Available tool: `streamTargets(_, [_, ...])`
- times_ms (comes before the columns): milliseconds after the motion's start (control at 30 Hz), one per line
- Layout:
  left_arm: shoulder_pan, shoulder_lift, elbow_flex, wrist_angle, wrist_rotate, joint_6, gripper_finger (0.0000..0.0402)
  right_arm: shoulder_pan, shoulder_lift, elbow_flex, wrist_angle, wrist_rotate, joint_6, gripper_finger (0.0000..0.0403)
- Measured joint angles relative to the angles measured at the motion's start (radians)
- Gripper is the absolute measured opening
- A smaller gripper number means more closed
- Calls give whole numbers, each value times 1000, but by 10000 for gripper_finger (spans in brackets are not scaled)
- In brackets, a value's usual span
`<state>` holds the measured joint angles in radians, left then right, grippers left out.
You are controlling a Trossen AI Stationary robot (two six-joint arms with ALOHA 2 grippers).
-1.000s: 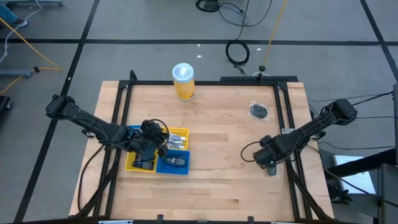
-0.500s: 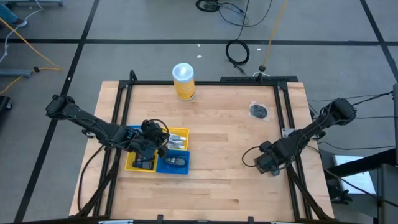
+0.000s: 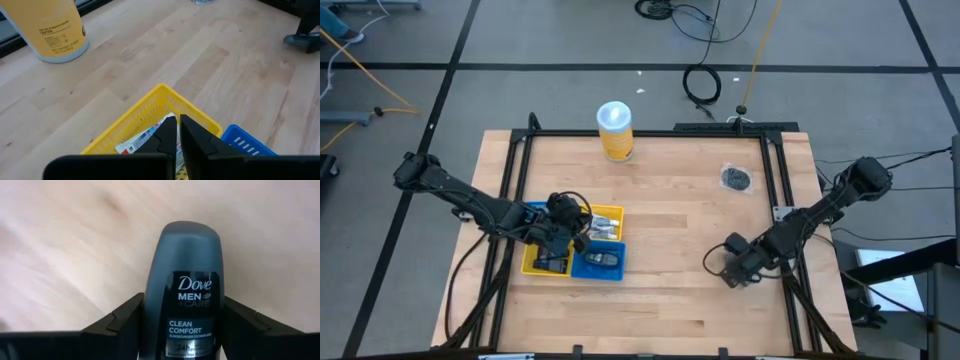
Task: Pick & Place Travel size toiletries
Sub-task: Put the black deodorant into the bottom blue bin
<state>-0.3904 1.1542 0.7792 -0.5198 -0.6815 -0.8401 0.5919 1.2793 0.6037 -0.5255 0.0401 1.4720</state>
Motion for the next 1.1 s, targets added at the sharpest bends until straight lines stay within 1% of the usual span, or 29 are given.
streamTargets(100, [0, 0, 0, 2, 0, 29, 24, -3, 2, 3, 196, 131, -118, 198])
streamTargets(167, [0, 0, 0, 3, 0, 48, 24, -7, 1, 5, 347, 222, -231, 198])
streamTargets(300, [0, 0, 0, 8, 0, 71, 24, -28, 2, 5, 670, 393, -509, 198])
streamTargets(367, [0, 0, 0, 19, 0, 84, 24, -44, 21, 5, 830, 437, -659, 198])
streamTargets(433, [0, 0, 0, 41, -1, 99, 24, -63, 55, 5, 988, 436, -791, 198])
streamTargets(500, [0, 0, 0, 70, 0, 122, 24, -87, 116, 16, 1134, 432, -892, 198])
streamTargets(567, [0, 0, 0, 104, 6, 145, 24, -111, 190, 47, 1209, 424, -963, 198])
streamTargets(633, [-1, -2, 0, 134, 46, 172, 24, -138, 271, 98, 1249, 381, -1012, 198])
streamTargets(667, [-1, -5, 0, 138, 83, 186, 24, -150, 314, 133, 1265, 359, -1032, 198])
streamTargets(767, [-14, -28, 0, 143, 205, 210, 24, -179, 437, 261, 1278, 314, -1104, 198])
streamTargets(833, [-36, -45, 0, 143, 244, 216, 24, -193, 517, 354, 1277, 282, -1163, 198])
streamTargets(900, [-63, -57, 0, 142, 237, 229, 24, -205, 589, 449, 1277, 250, -1224, 198])
streamTargets(1000, [-96, -73, 0, 141, 199, 238, 24, -218, 683, 574, 1280, 243, -1306, 198])
streamTargets(1100, [-120, -78, 0, 133, 177, 236, 24, -234, 760, 656, 1276, 243, -1370, 198])
